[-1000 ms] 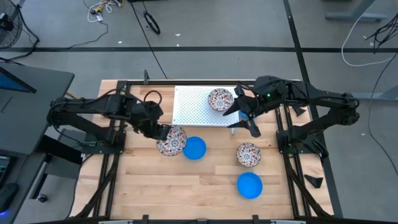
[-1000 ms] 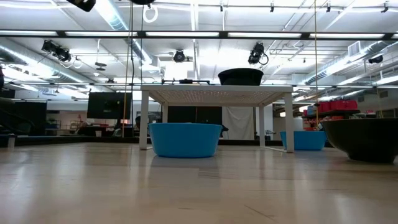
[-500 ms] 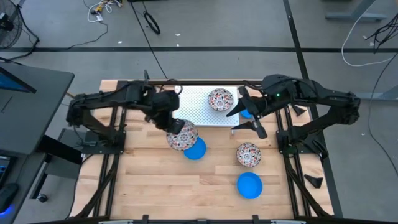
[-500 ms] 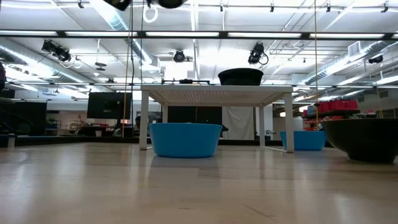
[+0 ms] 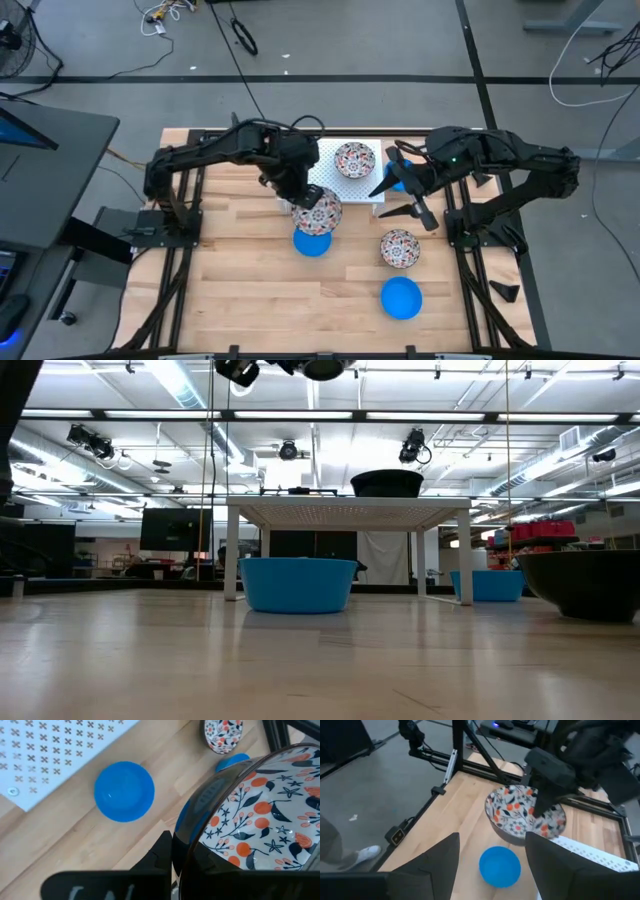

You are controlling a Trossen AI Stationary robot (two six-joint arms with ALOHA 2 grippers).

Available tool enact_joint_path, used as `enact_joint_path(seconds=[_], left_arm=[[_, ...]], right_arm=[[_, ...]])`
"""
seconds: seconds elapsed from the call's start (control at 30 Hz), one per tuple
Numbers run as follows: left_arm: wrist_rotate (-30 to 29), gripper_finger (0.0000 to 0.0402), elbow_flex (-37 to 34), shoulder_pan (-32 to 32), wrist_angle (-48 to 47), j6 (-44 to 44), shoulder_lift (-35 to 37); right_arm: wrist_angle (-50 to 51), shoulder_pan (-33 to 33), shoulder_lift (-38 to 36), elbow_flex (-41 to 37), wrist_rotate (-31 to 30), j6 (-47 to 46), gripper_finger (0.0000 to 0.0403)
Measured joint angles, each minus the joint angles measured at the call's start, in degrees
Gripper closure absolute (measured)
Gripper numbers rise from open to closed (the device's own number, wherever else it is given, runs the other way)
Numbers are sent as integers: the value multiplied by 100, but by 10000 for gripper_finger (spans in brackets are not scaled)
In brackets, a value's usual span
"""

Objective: Pick & Place Mini bowls
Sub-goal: Stack the left white patterned bowl on top of the other white patterned bowl on the shelf

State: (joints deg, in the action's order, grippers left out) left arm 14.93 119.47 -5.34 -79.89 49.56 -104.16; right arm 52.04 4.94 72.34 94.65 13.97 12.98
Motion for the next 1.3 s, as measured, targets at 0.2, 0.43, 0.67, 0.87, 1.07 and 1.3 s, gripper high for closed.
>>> enact_joint_path(seconds=[0.2,0.43,0.67,0.87,1.07,1.3], left_arm=[[177,385,95,-24,-21,-90,-234],[185,385,97,-24,38,-131,-286],[188,385,95,51,30,-117,-288],[283,385,95,151,27,-85,-288],[303,385,93,205,-160,-85,-288],[296,385,91,263,-319,-106,-288]], right_arm=[[-21,228,209,9,-5,150,175],[-69,538,781,7,-485,519,175],[-126,648,1287,2,-743,754,175],[-406,691,1448,-2,-1046,899,175],[-417,707,1547,-2,-1026,945,175],[-486,734,1621,0,-1000,1151,175]])
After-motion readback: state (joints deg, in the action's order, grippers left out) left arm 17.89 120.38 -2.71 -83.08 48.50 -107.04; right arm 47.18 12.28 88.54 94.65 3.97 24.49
